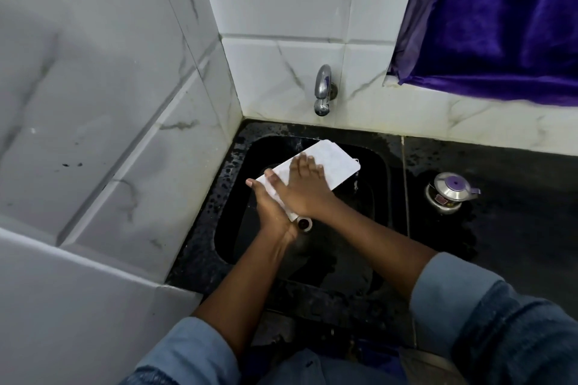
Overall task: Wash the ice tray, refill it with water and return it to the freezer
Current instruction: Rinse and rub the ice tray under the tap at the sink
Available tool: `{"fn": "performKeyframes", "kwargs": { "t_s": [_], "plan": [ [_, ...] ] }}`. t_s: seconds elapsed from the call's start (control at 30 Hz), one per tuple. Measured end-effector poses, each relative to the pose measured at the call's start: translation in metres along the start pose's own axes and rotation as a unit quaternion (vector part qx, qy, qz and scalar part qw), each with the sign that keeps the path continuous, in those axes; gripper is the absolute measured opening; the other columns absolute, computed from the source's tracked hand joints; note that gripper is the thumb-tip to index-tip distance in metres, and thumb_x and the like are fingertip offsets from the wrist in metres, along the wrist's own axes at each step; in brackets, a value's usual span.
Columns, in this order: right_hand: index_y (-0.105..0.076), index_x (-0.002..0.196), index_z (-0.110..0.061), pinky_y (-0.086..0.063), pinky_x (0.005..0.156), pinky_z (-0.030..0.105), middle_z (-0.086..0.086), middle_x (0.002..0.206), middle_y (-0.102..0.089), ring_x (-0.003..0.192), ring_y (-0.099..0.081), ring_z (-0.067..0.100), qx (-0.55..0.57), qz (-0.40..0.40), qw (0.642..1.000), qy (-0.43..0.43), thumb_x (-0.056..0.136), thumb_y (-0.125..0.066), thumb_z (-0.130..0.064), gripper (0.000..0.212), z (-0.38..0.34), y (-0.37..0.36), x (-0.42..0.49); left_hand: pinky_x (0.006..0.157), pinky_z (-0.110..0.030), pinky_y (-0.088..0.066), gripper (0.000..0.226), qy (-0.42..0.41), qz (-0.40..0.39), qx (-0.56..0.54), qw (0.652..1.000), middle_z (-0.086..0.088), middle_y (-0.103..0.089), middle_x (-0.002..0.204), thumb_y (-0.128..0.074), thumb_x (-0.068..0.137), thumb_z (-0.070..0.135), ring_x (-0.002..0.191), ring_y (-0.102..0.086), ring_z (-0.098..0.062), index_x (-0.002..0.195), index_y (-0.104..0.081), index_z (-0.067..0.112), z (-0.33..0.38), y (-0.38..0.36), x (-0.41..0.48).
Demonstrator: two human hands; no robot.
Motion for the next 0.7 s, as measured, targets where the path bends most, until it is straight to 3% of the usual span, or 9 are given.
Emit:
{"fn": "performKeyframes", "kwargs": {
  "t_s": [0.07,0.13,0.27,0.4,0.47,0.5,0.6,0.63,0.7],
  "plan": [
    [0.009,0.166,-0.003,0.013,0.129,0.048,0.016,0.174,0.017,0.162,0.017,0.029,0.016,0.011,0.999,-0.050,0.092,-0.005,-0.087,0.112,0.017,0.018,0.012,0.123,-0.064,-0.035,0.138,-0.001,0.000,-0.012,1.000,-0.027,-0.054,0.154,-0.059,0.056,0.105,0.141,-0.055,-0.045,0.157,-0.050,0.011,-0.011,0.025,0.024],
    [0.009,0.165,-0.002,0.012,0.130,0.048,0.017,0.174,0.017,0.162,0.017,0.029,0.030,0.007,0.998,-0.059,0.092,-0.006,-0.087,0.114,0.017,0.020,0.014,0.117,-0.064,-0.043,0.132,0.021,-0.017,-0.007,1.000,-0.026,-0.060,0.148,-0.055,0.062,0.104,0.134,-0.062,-0.045,0.156,-0.052,0.011,-0.012,0.022,0.017],
    [0.009,0.165,-0.002,0.013,0.129,0.045,0.016,0.174,0.015,0.162,0.017,0.028,0.005,-0.023,1.000,0.013,0.093,-0.007,-0.086,0.112,-0.009,-0.007,-0.002,0.128,-0.049,-0.027,0.119,0.000,0.041,0.014,0.999,-0.025,-0.035,0.166,-0.024,0.087,0.096,0.151,-0.044,-0.033,0.162,-0.037,0.004,0.004,0.003,-0.002],
    [0.013,0.164,-0.001,0.012,0.130,0.048,0.019,0.173,0.019,0.161,0.018,0.030,0.039,0.007,0.995,-0.086,0.092,-0.006,-0.087,0.114,0.027,0.017,0.019,0.120,-0.061,-0.040,0.116,0.016,0.003,-0.002,1.000,-0.025,-0.064,0.144,-0.050,0.071,0.102,0.132,-0.063,-0.044,0.145,-0.063,0.013,-0.005,0.029,-0.001],
    [0.013,0.164,0.000,0.011,0.130,0.048,0.020,0.173,0.020,0.161,0.018,0.031,0.038,0.005,0.995,-0.090,0.092,-0.008,-0.087,0.115,0.027,0.013,0.018,0.118,-0.054,-0.043,0.104,0.026,-0.002,-0.034,0.999,-0.013,-0.073,0.134,-0.053,0.068,0.102,0.125,-0.070,-0.034,0.132,-0.071,0.021,-0.062,0.060,0.056],
    [0.012,0.164,0.000,0.010,0.130,0.047,0.020,0.173,0.019,0.161,0.017,0.031,0.030,-0.001,0.998,-0.062,0.092,-0.008,-0.087,0.114,0.018,0.004,0.011,0.118,-0.052,-0.042,0.103,0.025,-0.068,-0.036,0.997,-0.007,-0.070,0.142,-0.048,0.068,0.103,0.128,-0.068,-0.029,0.132,-0.070,0.025,-0.090,0.084,0.106],
    [0.011,0.165,-0.004,0.010,0.131,0.044,0.015,0.174,0.018,0.162,0.017,0.028,0.033,-0.037,0.998,0.024,0.092,-0.006,-0.085,0.111,-0.007,-0.028,-0.017,0.129,-0.061,-0.020,0.129,-0.060,-0.046,-0.088,0.993,-0.005,-0.024,0.176,-0.041,0.068,0.106,0.157,-0.032,-0.030,0.165,-0.032,0.022,-0.061,0.100,0.108],
    [0.012,0.166,-0.005,0.010,0.130,0.043,0.014,0.174,0.018,0.162,0.017,0.027,0.037,-0.037,0.998,0.032,0.094,-0.007,-0.084,0.108,-0.003,-0.033,-0.017,0.129,-0.052,-0.024,0.117,-0.034,0.031,0.028,0.999,0.000,-0.039,0.167,-0.035,0.075,0.104,0.154,-0.038,-0.027,0.160,-0.038,0.023,-0.049,0.089,0.084],
    [0.011,0.166,-0.004,0.008,0.131,0.046,0.015,0.174,0.016,0.162,0.015,0.029,0.037,-0.006,0.999,0.008,0.096,-0.009,-0.083,0.107,0.020,-0.026,-0.006,0.125,-0.049,-0.035,0.106,0.028,0.020,0.065,0.997,-0.002,-0.055,0.154,-0.023,0.087,0.096,0.144,-0.053,-0.030,0.153,-0.050,0.017,0.002,0.025,-0.002]
  ]
}}
Point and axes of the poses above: each hand's wrist, its own x-axis towards the middle knuckle, its own y-axis out of the back of the hand, z = x × y, the point moved 5 cm from there along x, towards the middle knuckle
